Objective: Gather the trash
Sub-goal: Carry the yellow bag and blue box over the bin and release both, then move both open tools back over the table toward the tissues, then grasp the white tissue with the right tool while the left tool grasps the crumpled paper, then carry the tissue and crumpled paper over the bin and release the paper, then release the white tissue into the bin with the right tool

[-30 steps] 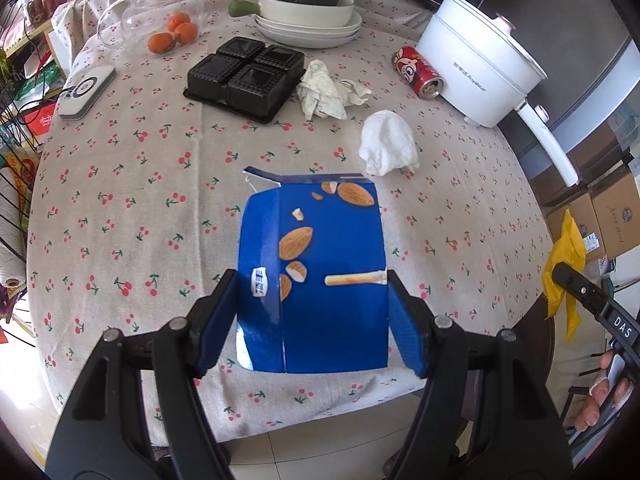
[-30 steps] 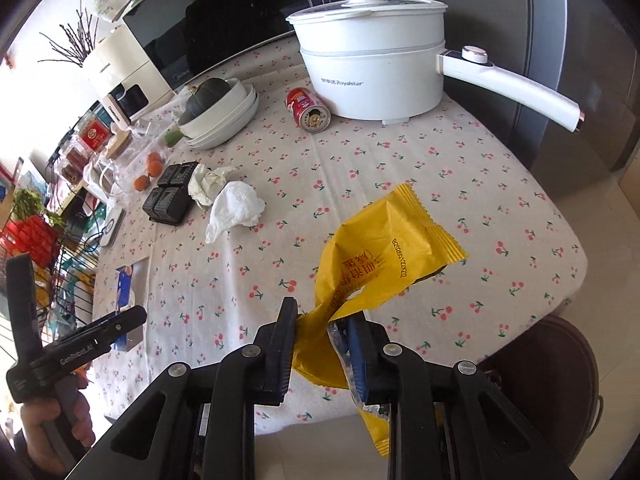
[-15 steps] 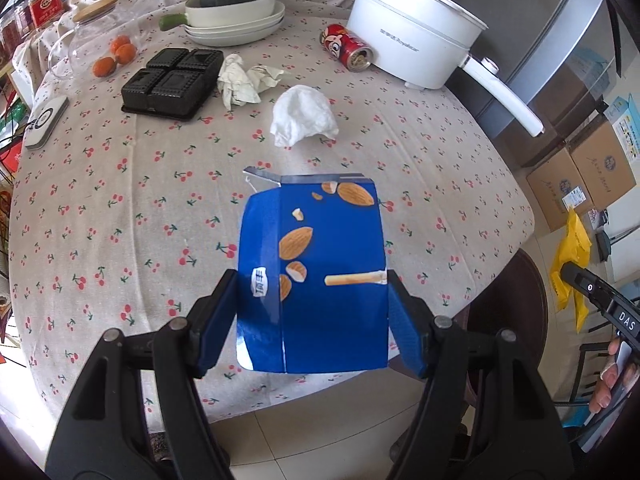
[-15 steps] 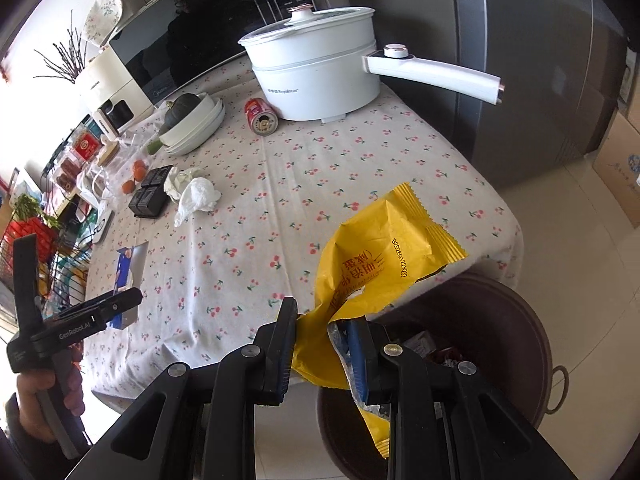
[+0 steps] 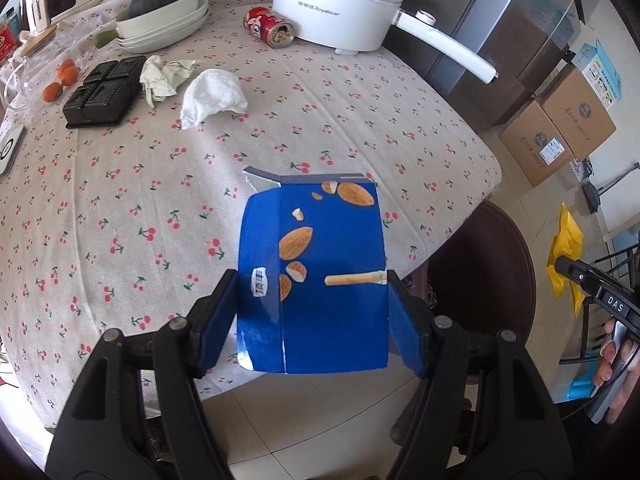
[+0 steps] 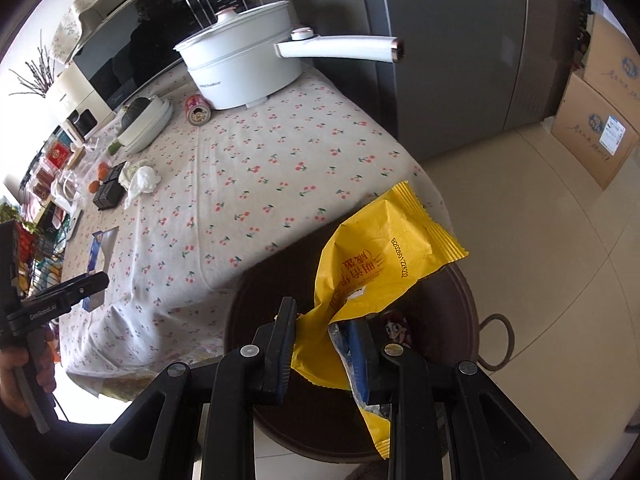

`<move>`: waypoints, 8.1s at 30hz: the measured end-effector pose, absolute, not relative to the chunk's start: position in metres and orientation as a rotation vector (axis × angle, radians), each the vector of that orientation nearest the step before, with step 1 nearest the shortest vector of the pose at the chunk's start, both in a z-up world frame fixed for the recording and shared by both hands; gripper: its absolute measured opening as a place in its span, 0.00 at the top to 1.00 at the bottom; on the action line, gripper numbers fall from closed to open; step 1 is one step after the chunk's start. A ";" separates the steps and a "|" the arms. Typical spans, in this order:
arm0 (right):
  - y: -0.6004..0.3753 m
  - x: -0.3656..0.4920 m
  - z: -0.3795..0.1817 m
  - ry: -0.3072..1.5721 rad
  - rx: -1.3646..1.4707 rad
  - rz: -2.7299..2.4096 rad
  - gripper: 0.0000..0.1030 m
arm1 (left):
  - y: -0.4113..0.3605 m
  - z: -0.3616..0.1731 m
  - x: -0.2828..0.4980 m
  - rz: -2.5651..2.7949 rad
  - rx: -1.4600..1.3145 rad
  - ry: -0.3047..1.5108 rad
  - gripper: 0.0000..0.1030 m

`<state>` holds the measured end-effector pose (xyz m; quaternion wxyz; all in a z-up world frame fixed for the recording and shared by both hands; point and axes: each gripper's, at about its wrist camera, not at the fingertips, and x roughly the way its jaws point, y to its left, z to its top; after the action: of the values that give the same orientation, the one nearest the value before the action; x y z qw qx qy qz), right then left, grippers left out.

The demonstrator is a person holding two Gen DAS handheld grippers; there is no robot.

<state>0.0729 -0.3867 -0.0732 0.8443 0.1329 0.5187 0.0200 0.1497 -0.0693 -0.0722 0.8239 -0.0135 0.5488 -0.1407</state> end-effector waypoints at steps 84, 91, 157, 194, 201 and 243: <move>-0.253 0.146 -0.057 1.105 0.304 0.136 0.26 | 0.090 -0.052 0.142 -0.079 -0.231 1.073 0.12; -0.199 0.173 -0.063 1.118 0.266 0.172 0.26 | 0.125 -0.052 0.151 0.014 -0.282 1.064 0.12; -0.266 0.195 -0.066 1.145 0.219 0.278 0.93 | 0.037 -0.103 0.349 0.002 -0.196 1.059 0.36; -0.296 0.120 -0.060 1.107 0.193 0.250 0.93 | 0.011 -0.063 0.182 -0.193 -0.171 1.088 0.78; -0.317 0.094 -0.069 1.112 0.225 0.223 0.93 | -0.021 -0.063 0.151 -0.301 -0.159 1.100 0.78; -0.417 0.048 -0.101 1.168 0.342 0.035 0.90 | -0.131 -0.080 0.136 -0.483 -0.035 1.145 0.21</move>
<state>0.0482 -0.4168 -0.1011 0.8203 0.1608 0.5487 0.0163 0.1357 -0.1307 -0.0799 0.8129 -0.0162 0.5363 -0.2264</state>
